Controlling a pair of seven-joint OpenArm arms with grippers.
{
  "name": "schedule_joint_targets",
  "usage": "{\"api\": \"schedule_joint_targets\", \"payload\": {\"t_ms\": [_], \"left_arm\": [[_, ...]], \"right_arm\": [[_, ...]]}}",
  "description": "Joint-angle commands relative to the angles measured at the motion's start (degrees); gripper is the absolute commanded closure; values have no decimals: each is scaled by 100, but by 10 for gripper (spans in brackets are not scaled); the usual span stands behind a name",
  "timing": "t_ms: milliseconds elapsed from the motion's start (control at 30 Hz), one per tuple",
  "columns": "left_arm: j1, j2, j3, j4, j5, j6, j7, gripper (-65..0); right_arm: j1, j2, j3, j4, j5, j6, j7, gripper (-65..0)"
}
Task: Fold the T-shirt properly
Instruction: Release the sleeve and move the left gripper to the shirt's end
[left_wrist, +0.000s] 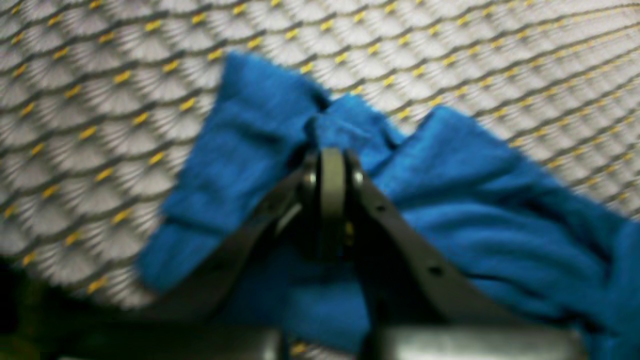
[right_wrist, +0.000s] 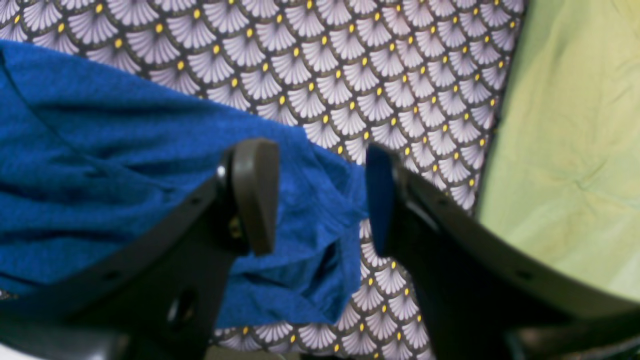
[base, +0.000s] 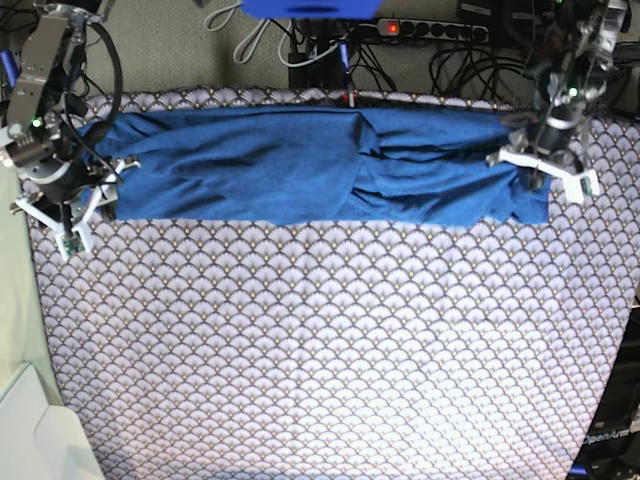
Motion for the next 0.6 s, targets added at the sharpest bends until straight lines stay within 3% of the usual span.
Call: {"api": "schedule_joint_targets", "payload": {"t_ms": [0, 233, 567], "left_arm": [[27, -86, -51, 94, 134, 9, -77, -5], [344, -42, -227, 94, 643, 9, -77, -5], [344, -33, -631, 24, 679, 9, -77, -5]], "right_arm": [[48, 65, 25, 92, 12, 15, 104, -295], [31, 65, 25, 92, 12, 15, 104, -295], [31, 65, 25, 92, 12, 15, 104, -295]]}}
